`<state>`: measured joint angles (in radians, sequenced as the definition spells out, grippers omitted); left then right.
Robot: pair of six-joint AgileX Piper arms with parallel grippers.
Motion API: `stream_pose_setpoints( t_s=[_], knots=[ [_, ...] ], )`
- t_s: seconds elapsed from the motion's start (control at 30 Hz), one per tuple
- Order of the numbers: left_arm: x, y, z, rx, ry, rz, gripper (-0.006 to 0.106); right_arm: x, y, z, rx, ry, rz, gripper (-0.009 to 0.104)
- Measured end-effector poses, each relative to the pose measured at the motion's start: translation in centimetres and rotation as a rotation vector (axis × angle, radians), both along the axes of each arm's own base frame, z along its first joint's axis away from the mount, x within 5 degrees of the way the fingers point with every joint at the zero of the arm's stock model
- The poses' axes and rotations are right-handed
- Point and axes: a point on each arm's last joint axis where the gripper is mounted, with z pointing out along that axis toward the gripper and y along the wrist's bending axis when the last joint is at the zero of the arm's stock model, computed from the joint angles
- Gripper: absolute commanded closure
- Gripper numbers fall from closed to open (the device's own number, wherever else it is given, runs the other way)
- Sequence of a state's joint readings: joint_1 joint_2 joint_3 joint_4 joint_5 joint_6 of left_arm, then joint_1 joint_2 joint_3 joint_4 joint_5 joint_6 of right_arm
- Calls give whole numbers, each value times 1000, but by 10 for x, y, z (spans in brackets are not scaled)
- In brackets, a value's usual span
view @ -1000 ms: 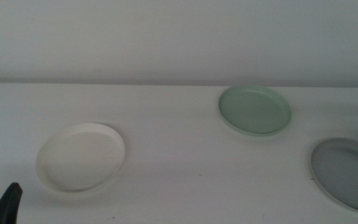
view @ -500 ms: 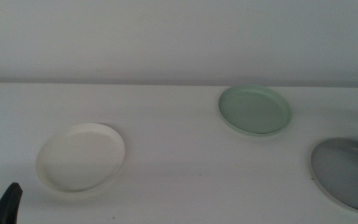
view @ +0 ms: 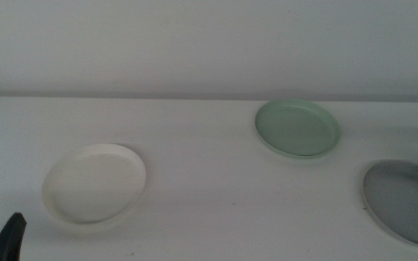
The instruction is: Stack the three bowls on top of each other.
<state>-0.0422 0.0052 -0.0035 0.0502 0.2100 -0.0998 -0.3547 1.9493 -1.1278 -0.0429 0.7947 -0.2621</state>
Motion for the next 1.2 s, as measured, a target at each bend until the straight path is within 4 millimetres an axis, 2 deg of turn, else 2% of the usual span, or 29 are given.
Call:
stream_pose_setpoints(
  t_s=[0.3, 0.6, 0.87, 1.2],
  knots=[
    [0, 0, 0, 0, 0, 0, 7, 0, 3, 5, 17, -15, 71, 97],
    [0, 0, 0, 0, 0, 0, 7, -5, 19, 6, 187, -13, 98, 97],
    [0, 0, 0, 0, 0, 0, 7, -6, 25, 6, 245, -12, 113, 97],
    [0, 0, 0, 0, 0, 0, 7, -13, 17, 3, 344, -24, 77, 97]
  ],
)
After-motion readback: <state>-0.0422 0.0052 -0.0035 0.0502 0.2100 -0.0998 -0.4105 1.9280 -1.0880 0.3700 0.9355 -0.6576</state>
